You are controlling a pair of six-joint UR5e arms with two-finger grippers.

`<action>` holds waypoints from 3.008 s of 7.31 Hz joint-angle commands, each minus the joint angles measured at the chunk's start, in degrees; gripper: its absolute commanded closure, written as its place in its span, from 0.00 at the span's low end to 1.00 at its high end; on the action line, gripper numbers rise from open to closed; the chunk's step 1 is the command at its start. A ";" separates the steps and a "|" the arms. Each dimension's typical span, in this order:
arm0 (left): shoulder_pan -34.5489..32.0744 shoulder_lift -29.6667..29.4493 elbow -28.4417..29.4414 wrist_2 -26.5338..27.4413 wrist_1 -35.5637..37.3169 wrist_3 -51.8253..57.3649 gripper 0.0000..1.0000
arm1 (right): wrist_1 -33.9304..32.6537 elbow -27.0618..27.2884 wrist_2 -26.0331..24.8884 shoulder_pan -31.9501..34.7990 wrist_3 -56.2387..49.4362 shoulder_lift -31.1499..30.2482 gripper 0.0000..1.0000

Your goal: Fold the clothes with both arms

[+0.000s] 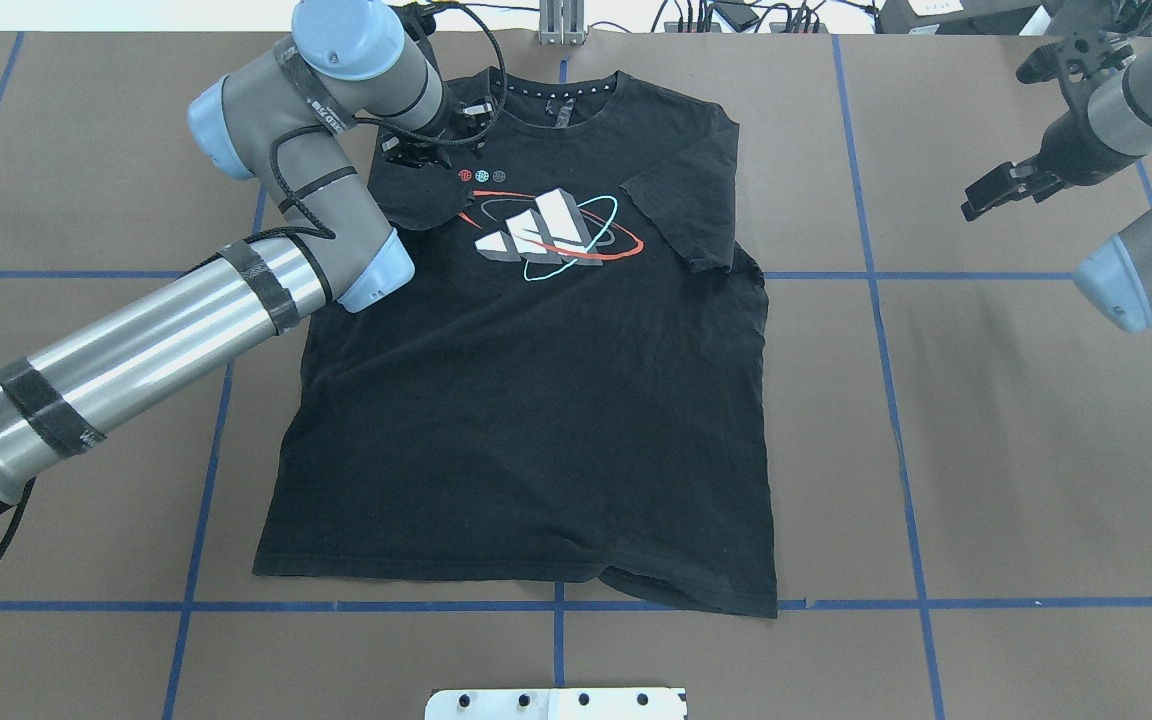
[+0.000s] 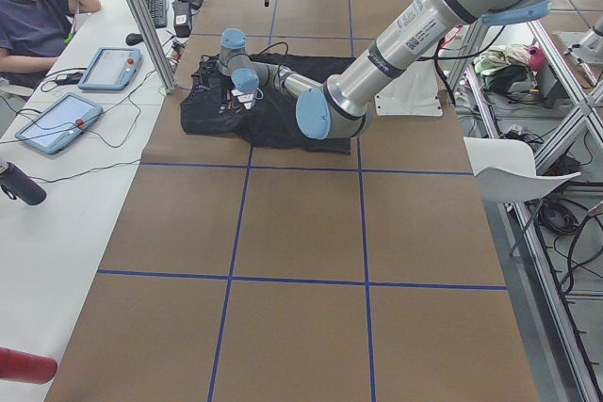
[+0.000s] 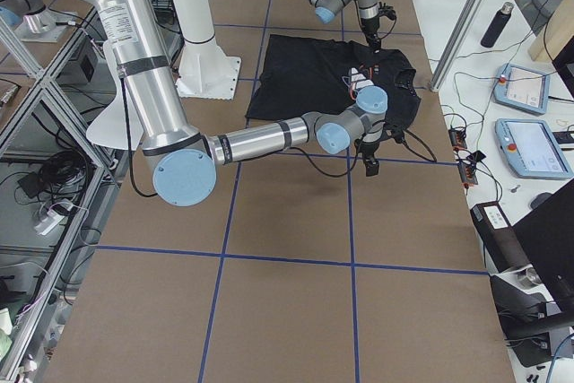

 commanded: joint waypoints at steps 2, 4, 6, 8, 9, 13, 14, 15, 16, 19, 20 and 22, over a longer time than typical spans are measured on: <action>0.04 14.23 -19.16 -1.00 2.08 5.38 0.00 | 0.09 6.09 1.57 -3.52 13.87 0.44 0.00; 0.65 27.94 -35.33 -3.73 1.99 8.02 0.00 | 0.09 14.61 -0.61 -9.05 23.64 -3.49 0.00; 3.10 36.06 -44.08 -3.82 1.90 7.59 0.00 | 0.00 26.20 -6.40 -17.65 32.86 -10.78 0.00; 7.14 43.00 -49.27 -3.56 1.47 7.06 0.00 | 0.00 36.06 -17.45 -30.98 44.62 -16.42 0.00; 10.64 47.04 -53.04 -2.69 1.29 5.75 0.00 | 0.00 39.84 -23.77 -38.19 48.94 -19.92 0.00; 26.38 53.05 -57.82 5.32 1.11 -3.92 0.00 | 0.09 44.98 -38.15 -54.51 58.74 -25.50 0.00; 28.06 54.19 -57.65 5.50 0.50 -4.63 0.00 | 0.09 45.07 -38.16 -54.52 58.74 -25.49 0.00; 28.34 55.51 -57.30 5.50 -0.81 -4.72 0.00 | 0.09 45.07 -38.16 -54.52 58.74 -25.49 0.00; 28.77 55.78 -56.69 5.50 -1.35 -4.72 0.00 | 0.09 45.07 -38.16 -54.52 58.74 -25.49 0.00; 28.95 55.43 -55.10 5.41 -1.53 -4.63 0.03 | 0.09 45.07 -38.16 -54.52 58.74 -25.49 0.00; 28.95 55.35 -54.32 5.41 -1.53 -4.63 0.10 | 0.09 45.07 -38.16 -54.52 58.74 -25.49 0.00; 28.95 55.26 -54.13 5.32 -1.53 -4.72 0.37 | 0.09 45.07 -38.16 -54.52 58.74 -25.41 0.00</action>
